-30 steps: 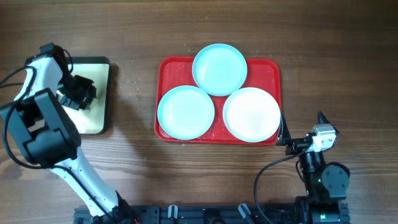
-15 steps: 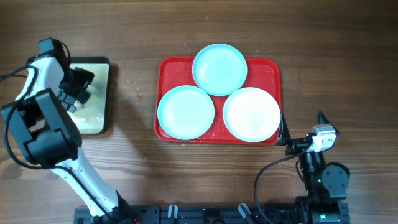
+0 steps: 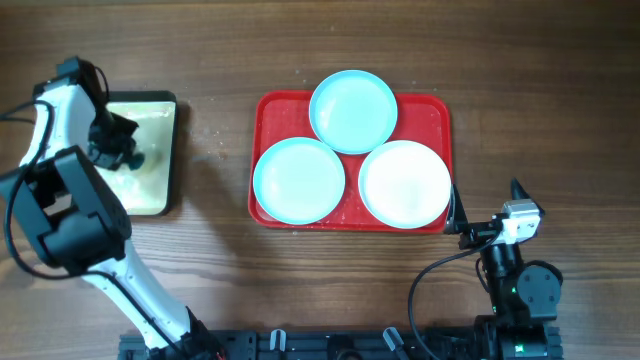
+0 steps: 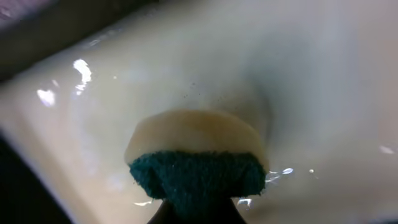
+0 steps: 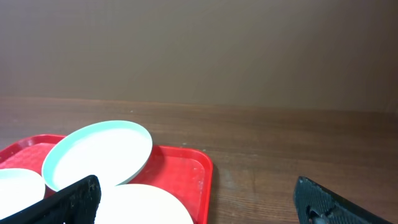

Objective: Clean dirty plates on tray and stack at the side
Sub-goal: 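Grasp the green sponge with the left gripper and dip it, then carry the sponge with the left gripper to the left plate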

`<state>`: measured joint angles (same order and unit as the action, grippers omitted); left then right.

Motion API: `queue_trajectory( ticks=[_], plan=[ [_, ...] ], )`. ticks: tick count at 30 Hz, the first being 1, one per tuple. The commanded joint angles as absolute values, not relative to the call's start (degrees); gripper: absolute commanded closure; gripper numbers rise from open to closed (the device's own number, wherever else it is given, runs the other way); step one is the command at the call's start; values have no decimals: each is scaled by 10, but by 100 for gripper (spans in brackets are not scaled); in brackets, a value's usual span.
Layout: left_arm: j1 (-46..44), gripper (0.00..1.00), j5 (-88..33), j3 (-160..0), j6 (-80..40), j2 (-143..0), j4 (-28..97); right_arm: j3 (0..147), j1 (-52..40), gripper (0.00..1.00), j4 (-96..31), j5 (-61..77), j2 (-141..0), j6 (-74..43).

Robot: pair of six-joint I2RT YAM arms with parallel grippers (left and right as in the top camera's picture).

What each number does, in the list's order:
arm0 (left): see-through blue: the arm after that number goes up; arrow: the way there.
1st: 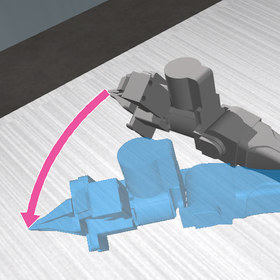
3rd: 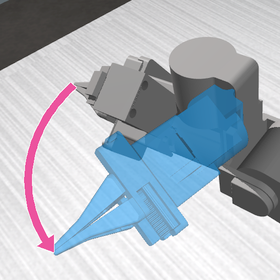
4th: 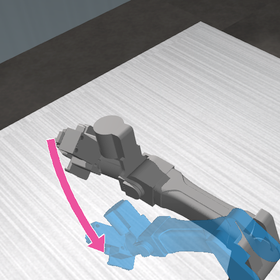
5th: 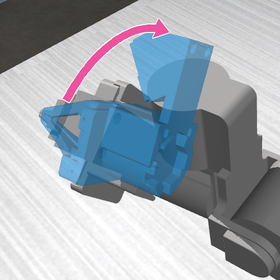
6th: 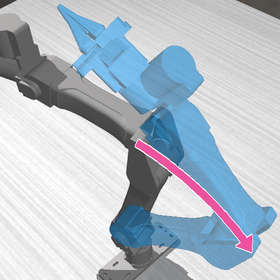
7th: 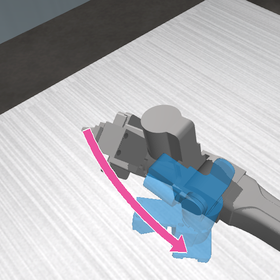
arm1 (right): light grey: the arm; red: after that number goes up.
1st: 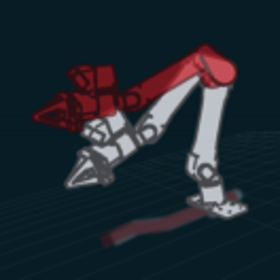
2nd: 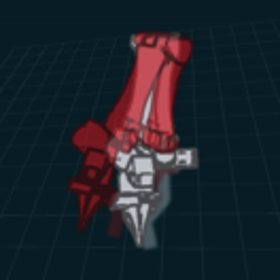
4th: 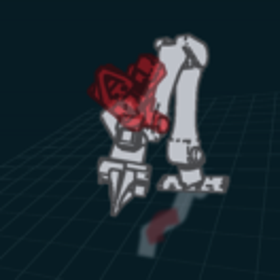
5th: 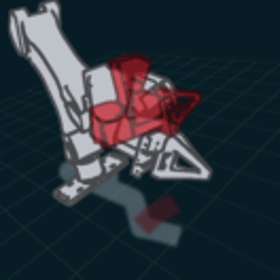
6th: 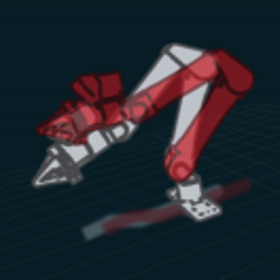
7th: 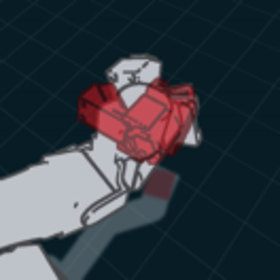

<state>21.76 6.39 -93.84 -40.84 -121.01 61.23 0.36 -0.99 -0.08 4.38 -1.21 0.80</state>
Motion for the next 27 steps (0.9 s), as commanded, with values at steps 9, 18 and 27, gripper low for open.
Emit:
queue_trajectory(
  ticks=[9, 18, 27],
  plan=[
    [208, 96, 76, -874, -408, -1127, 507, 3, -12, 0, 1, 37, -8, 15],
    [210, 96, -6, -927, -212, -1050, 532, 3, -12, 0, 1, 37, -8, 15],
    [212, 96, 16, -816, -212, -1111, 421, 3, -12, 0, 1, 37, -8, 15]
  ],
)
